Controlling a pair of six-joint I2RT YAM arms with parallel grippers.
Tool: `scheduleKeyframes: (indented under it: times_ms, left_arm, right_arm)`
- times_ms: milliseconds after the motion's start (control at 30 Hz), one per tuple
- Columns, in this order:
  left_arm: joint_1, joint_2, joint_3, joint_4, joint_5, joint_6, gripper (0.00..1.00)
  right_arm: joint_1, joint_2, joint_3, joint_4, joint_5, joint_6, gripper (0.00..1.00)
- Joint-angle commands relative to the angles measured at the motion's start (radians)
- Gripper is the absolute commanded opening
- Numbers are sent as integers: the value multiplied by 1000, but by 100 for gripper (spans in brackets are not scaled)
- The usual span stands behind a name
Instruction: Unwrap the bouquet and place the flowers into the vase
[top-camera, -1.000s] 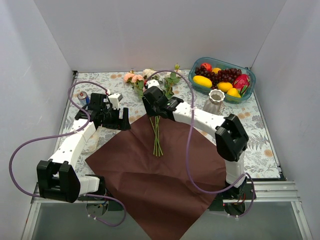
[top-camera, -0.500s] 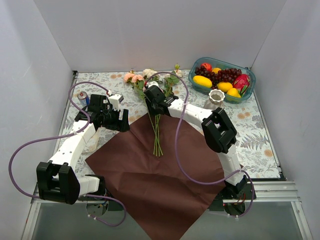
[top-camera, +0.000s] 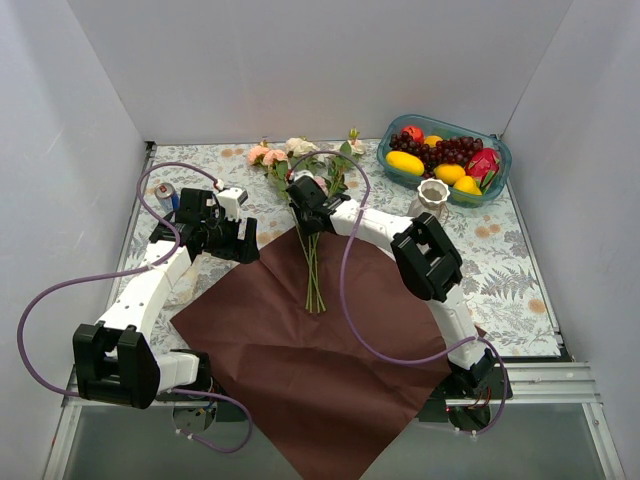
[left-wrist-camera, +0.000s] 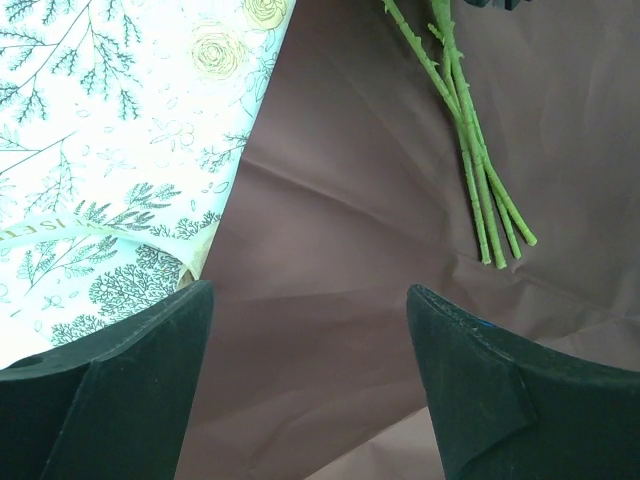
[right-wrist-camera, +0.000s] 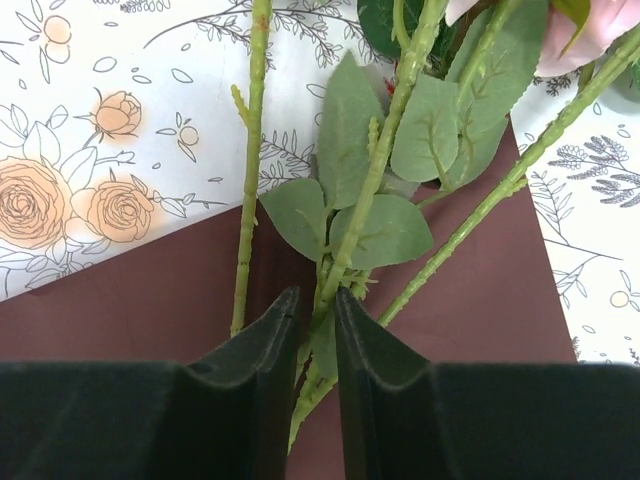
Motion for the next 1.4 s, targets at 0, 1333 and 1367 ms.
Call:
scheduleKeyframes:
  times_ms: [0, 1333, 1367]
  left_arm:
    - [4, -30, 2, 28, 2, 23, 77]
    - [4, -76, 43, -6, 12, 42, 77]
    - [4, -76, 46, -7, 13, 40, 77]
  right_arm:
    - [-5, 3, 56, 31, -14, -14, 24]
    - [-57, -1075, -519, 1130, 184, -736, 1]
    - [-69, -1090, -525, 1152, 184, -743, 1]
